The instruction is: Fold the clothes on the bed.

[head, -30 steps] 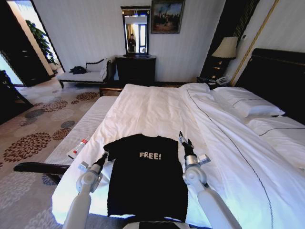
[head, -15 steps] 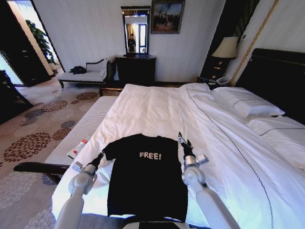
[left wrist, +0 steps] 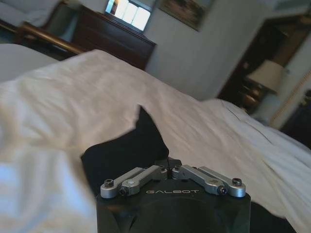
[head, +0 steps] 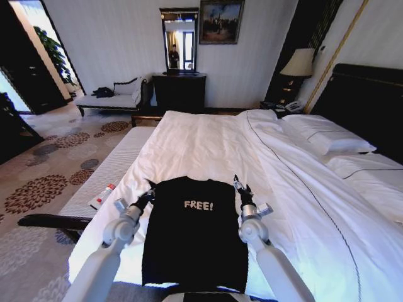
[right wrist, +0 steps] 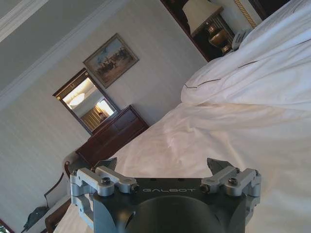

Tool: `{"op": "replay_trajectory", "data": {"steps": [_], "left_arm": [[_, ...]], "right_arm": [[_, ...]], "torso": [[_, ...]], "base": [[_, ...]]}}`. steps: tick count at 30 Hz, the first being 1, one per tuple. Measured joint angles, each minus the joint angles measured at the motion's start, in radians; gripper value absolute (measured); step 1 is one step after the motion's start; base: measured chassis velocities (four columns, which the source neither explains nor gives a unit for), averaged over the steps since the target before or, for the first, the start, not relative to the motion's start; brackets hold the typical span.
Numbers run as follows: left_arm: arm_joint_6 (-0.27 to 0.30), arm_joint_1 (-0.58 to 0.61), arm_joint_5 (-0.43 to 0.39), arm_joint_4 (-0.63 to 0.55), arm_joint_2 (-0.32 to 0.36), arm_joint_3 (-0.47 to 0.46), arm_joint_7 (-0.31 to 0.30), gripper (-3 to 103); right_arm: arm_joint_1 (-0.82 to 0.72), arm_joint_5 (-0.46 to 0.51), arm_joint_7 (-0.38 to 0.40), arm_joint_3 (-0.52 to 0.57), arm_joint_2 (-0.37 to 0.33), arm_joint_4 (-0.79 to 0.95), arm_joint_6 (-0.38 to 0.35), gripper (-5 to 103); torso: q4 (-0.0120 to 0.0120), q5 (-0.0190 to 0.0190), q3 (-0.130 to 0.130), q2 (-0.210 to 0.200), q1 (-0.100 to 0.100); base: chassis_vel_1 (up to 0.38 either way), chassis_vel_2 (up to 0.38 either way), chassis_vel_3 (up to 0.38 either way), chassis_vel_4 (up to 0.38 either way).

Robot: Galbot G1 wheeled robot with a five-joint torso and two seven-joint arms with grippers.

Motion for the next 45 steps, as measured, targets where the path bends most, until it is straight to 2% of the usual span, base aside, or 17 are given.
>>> {"op": "replay_trajectory", "data": {"steps": [10,25,32,33,35,37,40,42,45], "left_arm": [[-0.009,-0.054,0.014,0.046,0.034,0.128,0.001,0],[-0.022,-0.084,0.013,0.097,0.021,0.217,0.004,0],[0.002,-0.075,0.064,0.115,0.031,0.249,-0.024,-2],[0.011,-0.071,0.065,0.113,0.033,0.249,-0.032,3],[0.022,-0.066,0.065,0.106,0.034,0.246,-0.038,3],[0.050,-0.051,0.051,0.076,0.035,0.226,-0.048,14],[0.085,-0.016,0.026,0.010,0.030,0.157,-0.054,30],[0.090,-0.006,0.021,-0.006,0.029,0.134,-0.054,30],[0.100,0.020,-0.021,-0.052,0.024,0.038,-0.060,46]], "right_arm": [[-0.001,-0.011,0.000,0.002,0.009,-0.009,0.000,100],[0.002,-0.022,0.000,-0.001,0.013,-0.019,0.001,100],[0.006,-0.022,0.000,-0.002,0.009,-0.021,0.001,100],[0.008,-0.022,0.000,-0.002,0.009,-0.022,0.001,100],[0.009,-0.022,0.000,-0.003,0.009,-0.023,0.001,100],[0.014,-0.022,0.000,-0.005,0.009,-0.026,0.001,100],[0.022,-0.021,0.000,-0.008,0.010,-0.033,0.001,100],[0.024,-0.021,-0.001,-0.008,0.009,-0.034,0.001,100],[0.031,-0.019,-0.001,-0.010,0.007,-0.039,0.001,100]], "torso": [[0.0000,0.0000,0.000,0.000,0.000],[0.0000,0.0000,0.000,0.000,0.000],[0.0000,0.0000,0.000,0.000,0.000],[0.0000,0.0000,0.000,0.000,0.000],[0.0000,-0.0002,0.000,0.000,0.000],[0.0000,-0.0001,0.000,0.000,0.000],[-0.0001,-0.0001,0.000,0.000,0.000],[0.0000,0.0000,0.000,0.000,0.000],[0.0002,0.0000,0.000,0.000,0.000]], "base": [[0.000,0.000,0.000,0.000],[0.000,0.000,0.000,0.000],[0.000,0.000,0.000,0.000],[0.000,0.000,0.000,0.000],[0.000,0.000,0.000,0.000],[0.000,0.000,0.000,0.000],[0.000,0.000,0.000,0.000],[0.000,0.000,0.000,0.000],[0.000,0.000,0.000,0.000]]}}
